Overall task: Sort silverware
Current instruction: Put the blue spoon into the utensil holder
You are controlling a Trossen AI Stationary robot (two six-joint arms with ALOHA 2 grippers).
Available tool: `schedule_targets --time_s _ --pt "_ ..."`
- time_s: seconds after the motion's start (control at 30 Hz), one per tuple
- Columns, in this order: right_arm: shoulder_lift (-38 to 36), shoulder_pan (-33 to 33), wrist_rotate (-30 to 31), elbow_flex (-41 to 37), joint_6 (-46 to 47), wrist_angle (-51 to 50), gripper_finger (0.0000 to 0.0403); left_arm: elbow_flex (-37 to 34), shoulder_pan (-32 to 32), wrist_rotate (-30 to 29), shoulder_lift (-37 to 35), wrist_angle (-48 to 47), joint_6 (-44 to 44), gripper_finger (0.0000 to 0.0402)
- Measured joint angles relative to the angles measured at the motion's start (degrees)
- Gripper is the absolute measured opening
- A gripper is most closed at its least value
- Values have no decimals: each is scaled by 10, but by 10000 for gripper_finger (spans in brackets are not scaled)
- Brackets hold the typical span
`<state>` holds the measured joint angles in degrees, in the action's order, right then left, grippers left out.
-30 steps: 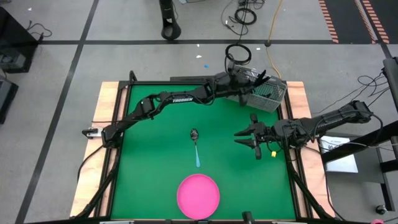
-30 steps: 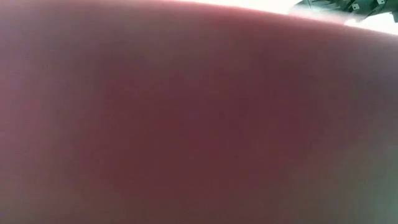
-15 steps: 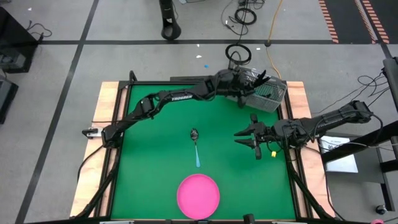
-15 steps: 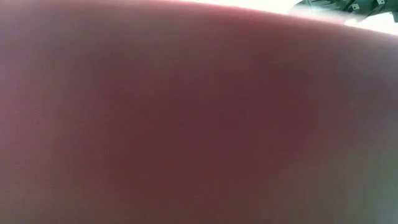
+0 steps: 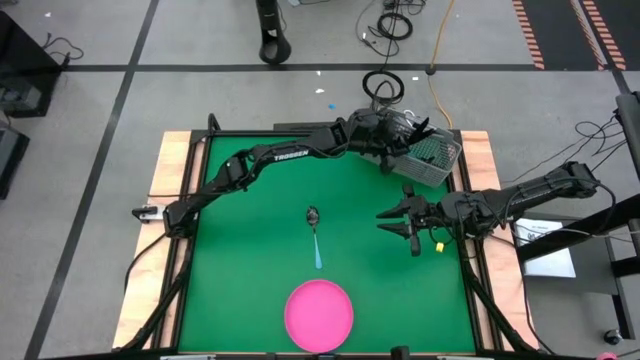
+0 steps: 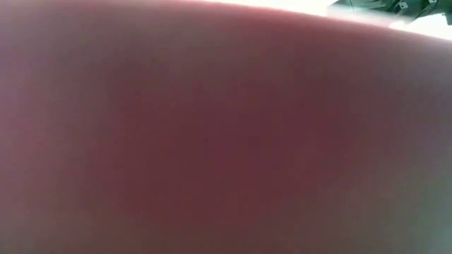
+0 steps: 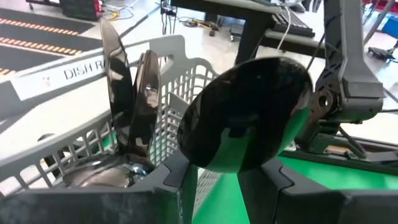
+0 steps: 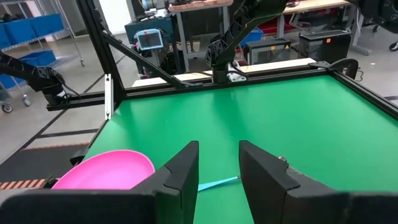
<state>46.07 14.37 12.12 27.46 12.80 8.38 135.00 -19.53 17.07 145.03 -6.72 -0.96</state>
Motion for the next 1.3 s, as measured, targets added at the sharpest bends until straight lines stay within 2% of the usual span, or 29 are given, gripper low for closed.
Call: schedule_targets --time_s 0.4,0.53,0.73,0.87,1.13,1.3 --pt "0 0 0 0 0 0 102 0 5 -15 0 25 80 107" --pt "0 0 0 0 0 -1 102 0 9 -42 1 26 90 135" --pt "0 0 0 0 0 -2 102 0 8 -99 1 -2 73 205" --pt "0 0 0 0 0 -2 102 1 6 -101 1 -16 43 234" --pt "0 0 -1 0 0 -2 102 0 6 -96 -12 -22 43 242" --pt "0 0 -3 0 0 -7 102 0 10 -75 -49 -76 69 242"
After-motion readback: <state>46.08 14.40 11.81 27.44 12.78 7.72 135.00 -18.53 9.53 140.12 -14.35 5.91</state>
